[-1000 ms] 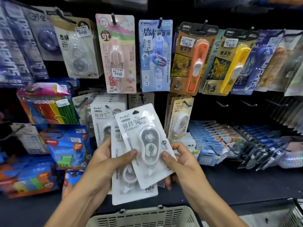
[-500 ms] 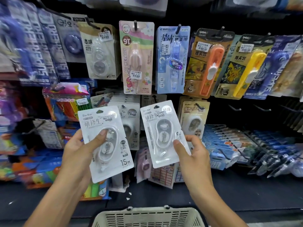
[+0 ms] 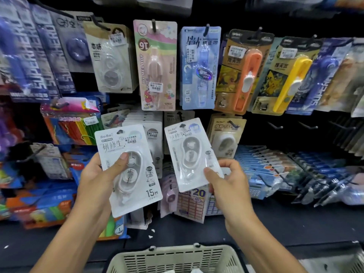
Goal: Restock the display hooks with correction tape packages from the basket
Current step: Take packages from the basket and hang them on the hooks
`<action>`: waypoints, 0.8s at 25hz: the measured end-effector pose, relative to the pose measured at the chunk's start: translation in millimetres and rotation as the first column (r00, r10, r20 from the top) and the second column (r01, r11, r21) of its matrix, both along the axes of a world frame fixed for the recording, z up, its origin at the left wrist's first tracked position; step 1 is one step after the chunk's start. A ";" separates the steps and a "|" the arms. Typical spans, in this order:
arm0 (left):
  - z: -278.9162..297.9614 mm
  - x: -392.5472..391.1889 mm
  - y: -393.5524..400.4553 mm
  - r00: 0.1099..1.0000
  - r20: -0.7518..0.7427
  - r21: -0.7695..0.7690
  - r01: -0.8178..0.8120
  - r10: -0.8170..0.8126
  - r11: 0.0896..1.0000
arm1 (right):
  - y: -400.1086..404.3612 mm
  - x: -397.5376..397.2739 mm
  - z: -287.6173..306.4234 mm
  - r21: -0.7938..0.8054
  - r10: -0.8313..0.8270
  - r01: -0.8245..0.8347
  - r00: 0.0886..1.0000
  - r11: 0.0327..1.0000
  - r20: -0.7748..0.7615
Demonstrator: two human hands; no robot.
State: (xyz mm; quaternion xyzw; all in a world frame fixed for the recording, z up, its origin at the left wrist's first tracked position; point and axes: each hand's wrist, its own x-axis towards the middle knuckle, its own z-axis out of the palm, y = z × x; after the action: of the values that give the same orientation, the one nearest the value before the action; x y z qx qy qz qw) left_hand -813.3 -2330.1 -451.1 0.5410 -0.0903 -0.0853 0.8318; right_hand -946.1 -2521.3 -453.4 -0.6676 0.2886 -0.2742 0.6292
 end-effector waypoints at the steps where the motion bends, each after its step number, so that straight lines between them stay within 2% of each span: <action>1: 0.3 -1.5 -1.2 1.000 0.008 0.005 0.006 -0.006 1.000 | 1.9 1.3 0.8 0.100 0.064 -0.066 0.998 0.993 0.014; 3: 0.8 -3.0 -1.5 1.000 0.031 0.011 0.002 -0.002 1.000 | 6.4 4.7 -0.3 0.275 0.193 -0.202 0.979 0.940 0.062; 6: -0.8 -4.5 -9.6 0.993 0.101 0.039 0.056 -0.059 0.998 | 17.4 10.3 -7.1 0.191 0.428 -0.416 0.903 0.889 -0.024; 8: -1.9 -8.9 -23.2 0.976 0.169 0.148 0.116 -0.141 0.982 | 26.9 18.1 -11.3 0.173 0.549 -0.540 0.836 0.824 -0.006; 10: -4.8 -9.2 -32.5 0.932 0.288 0.319 0.123 -0.220 0.940 | 29.2 23.1 -11.2 0.112 0.514 -0.514 0.857 0.850 0.035; 12: -7.6 3.0 -29.2 0.825 0.484 0.567 -0.043 -0.291 0.822 | 18.9 25.9 -8.9 0.064 0.373 -0.380 0.922 0.923 0.106; 13: -10.3 11.8 -25.2 0.751 0.575 0.673 -0.207 -0.326 0.710 | 11.0 25.0 -7.4 0.056 0.316 -0.326 0.940 0.944 0.131; 14: -13.9 20.5 -21.7 0.682 0.635 0.725 -0.364 -0.362 0.585 | 4.1 23.5 -6.2 0.051 0.282 -0.290 0.951 0.956 0.127; 16: -20.9 30.8 -21.3 0.633 0.642 0.766 -0.509 -0.432 0.392 | -4.0 20.1 -8.7 0.035 0.253 -0.256 0.965 0.966 0.066; 18: -29.2 33.7 -25.3 0.610 0.625 0.776 -0.549 -0.487 0.310 | -3.6 18.7 -14.8 0.005 0.251 -0.251 0.968 0.968 0.005; 20: -33.3 35.8 -26.9 0.582 0.630 0.766 -0.574 -0.514 0.290 | -3.0 23.4 -20.0 0.022 0.230 -0.230 0.973 0.973 0.004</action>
State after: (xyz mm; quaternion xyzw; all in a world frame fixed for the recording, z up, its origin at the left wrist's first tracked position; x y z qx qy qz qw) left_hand -777.5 -2357.0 -484.4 0.8938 -0.3761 0.1558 0.1881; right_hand -922.7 -2524.3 -473.4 -0.6894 0.2121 -0.1968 0.6641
